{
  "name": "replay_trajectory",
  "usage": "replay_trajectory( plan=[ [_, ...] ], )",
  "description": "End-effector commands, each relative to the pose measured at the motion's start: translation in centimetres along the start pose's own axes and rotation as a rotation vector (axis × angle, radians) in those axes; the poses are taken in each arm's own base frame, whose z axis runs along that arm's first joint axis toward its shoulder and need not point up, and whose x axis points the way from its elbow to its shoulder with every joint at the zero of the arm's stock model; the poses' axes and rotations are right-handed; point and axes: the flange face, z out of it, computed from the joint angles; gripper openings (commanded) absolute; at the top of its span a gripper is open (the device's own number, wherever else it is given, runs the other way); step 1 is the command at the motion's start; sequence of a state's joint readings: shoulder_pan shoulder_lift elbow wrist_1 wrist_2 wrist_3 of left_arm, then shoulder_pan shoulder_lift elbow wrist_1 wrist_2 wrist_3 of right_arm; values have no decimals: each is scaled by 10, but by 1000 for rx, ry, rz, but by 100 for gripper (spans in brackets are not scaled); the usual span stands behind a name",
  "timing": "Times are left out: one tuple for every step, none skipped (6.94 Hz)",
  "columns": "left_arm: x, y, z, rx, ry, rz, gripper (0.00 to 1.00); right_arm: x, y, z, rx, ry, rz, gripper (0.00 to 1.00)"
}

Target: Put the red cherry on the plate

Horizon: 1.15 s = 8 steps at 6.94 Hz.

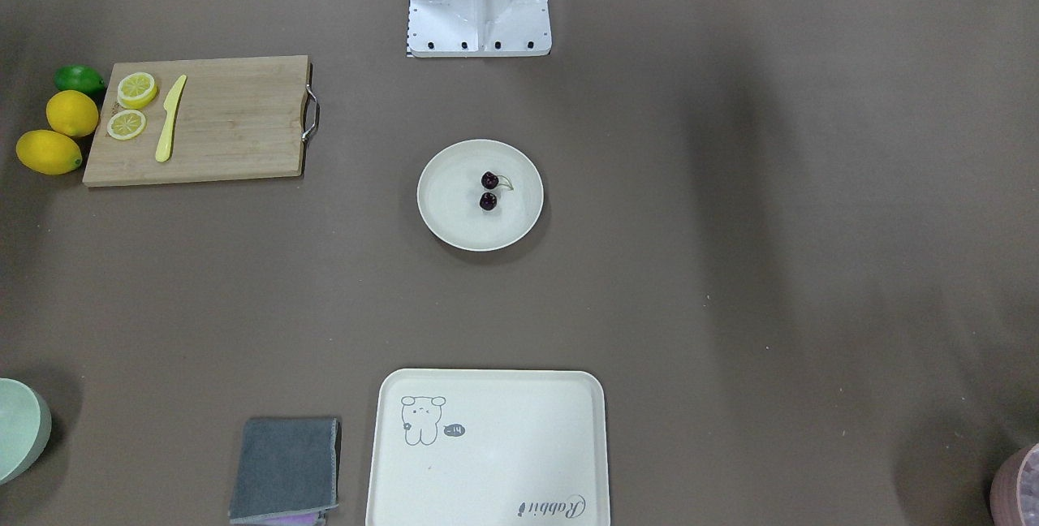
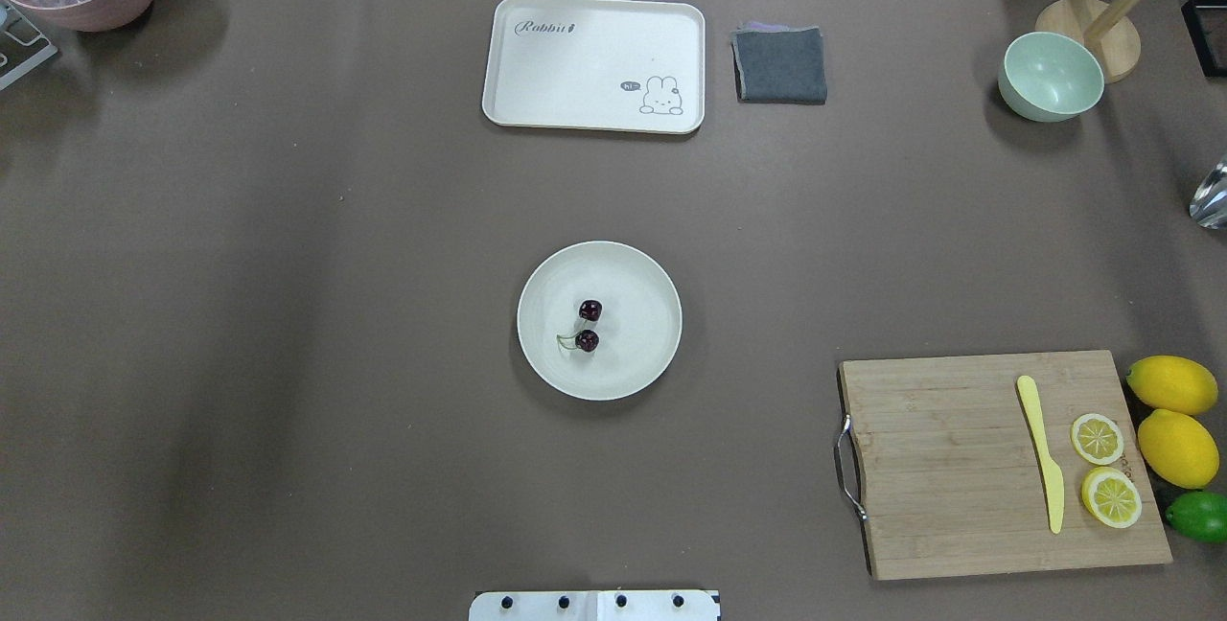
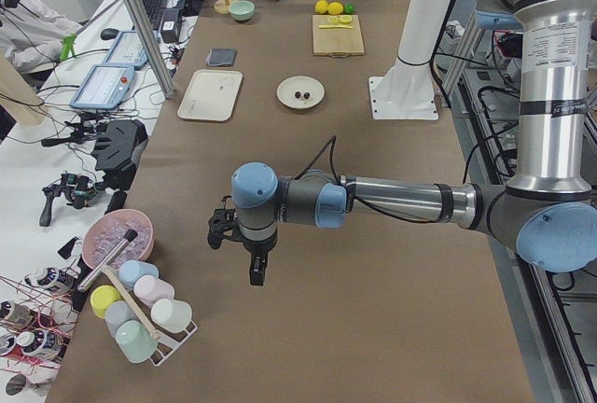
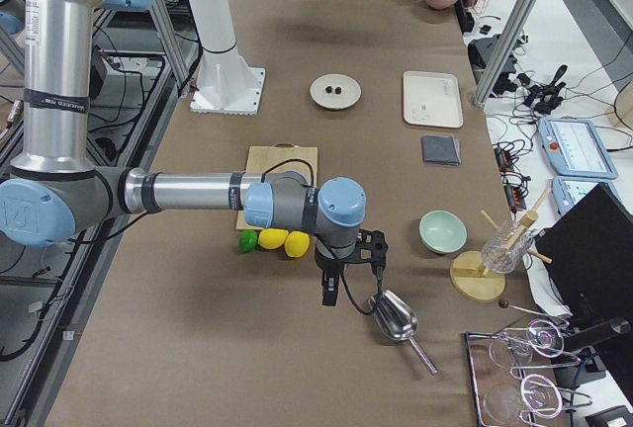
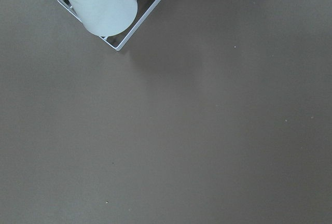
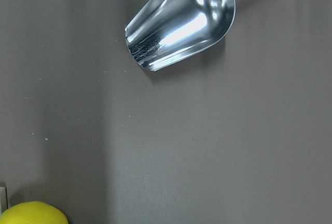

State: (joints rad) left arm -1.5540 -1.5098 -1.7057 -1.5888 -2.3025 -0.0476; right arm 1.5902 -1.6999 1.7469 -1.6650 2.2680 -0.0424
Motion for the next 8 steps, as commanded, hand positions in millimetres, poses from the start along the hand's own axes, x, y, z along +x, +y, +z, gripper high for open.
replay_trajectory(
  plan=[
    [1, 0, 1, -2, 0, 2, 98, 10, 8, -4, 20, 2, 13, 100],
    [2, 0, 1, -1, 0, 3, 98, 16, 11, 5, 1, -8, 29, 100],
    [2, 0, 1, -1, 0, 3, 98, 20, 23, 17, -18, -69, 43, 100],
    [2, 0, 1, -1, 0, 3, 98, 19, 30, 21, -26, -109, 50, 100],
    [2, 0, 0, 0, 0, 4, 98, 18, 30, 21, -24, -108, 48, 100],
    [3, 0, 0, -1, 0, 6, 98, 19, 30, 21, -24, -105, 48, 100],
    [2, 0, 1, -2, 0, 5, 98, 19, 30, 21, -24, -105, 48, 100],
    [2, 0, 1, -2, 0, 5, 98, 19, 30, 21, -24, -107, 46, 100]
  ],
)
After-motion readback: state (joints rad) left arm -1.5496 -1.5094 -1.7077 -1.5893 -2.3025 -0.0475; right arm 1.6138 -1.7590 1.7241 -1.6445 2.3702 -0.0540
